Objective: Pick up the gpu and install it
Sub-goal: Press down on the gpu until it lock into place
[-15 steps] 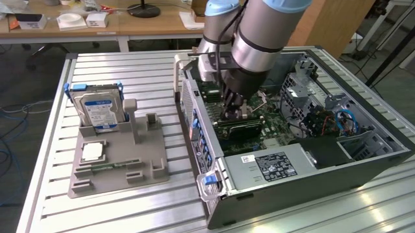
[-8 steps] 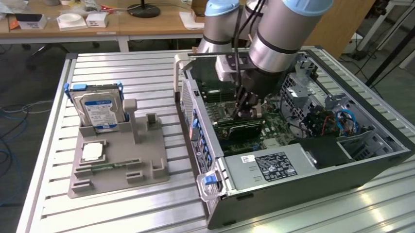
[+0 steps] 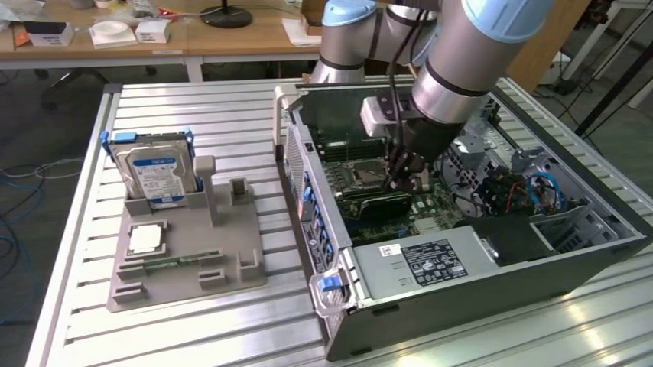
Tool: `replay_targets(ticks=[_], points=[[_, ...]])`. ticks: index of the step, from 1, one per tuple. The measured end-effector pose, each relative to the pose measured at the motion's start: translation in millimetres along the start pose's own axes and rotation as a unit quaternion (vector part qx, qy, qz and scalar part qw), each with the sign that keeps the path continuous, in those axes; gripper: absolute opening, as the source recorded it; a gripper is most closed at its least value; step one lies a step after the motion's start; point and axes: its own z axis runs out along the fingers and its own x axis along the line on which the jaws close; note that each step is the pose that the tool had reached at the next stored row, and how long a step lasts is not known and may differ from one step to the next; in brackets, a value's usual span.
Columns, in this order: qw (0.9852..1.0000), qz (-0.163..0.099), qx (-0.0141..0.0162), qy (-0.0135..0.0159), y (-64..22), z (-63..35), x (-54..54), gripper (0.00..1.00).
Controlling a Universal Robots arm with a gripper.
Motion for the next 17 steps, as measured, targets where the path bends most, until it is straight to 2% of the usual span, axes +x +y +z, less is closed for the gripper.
replay_targets(ticks=[2,4,9,12,15,17], points=[[1.0000,0.000,0.0002,-0.0001,-7.0,3.3,0.6,0.11],[1.0000,0.000,0.0003,0.0000,-10.2,6.6,1.1,0.11],[1.0000,0.000,0.0007,0.0000,-10.6,11.0,1.8,0.11],[1.0000,0.000,0.0018,0.0000,-10.9,16.3,2.7,0.11],[1.0000,0.000,0.0023,0.0015,-11.1,20.4,3.5,0.11],[1.0000,0.000,0.0024,0.0011,-11.1,21.0,3.3,0.11]])
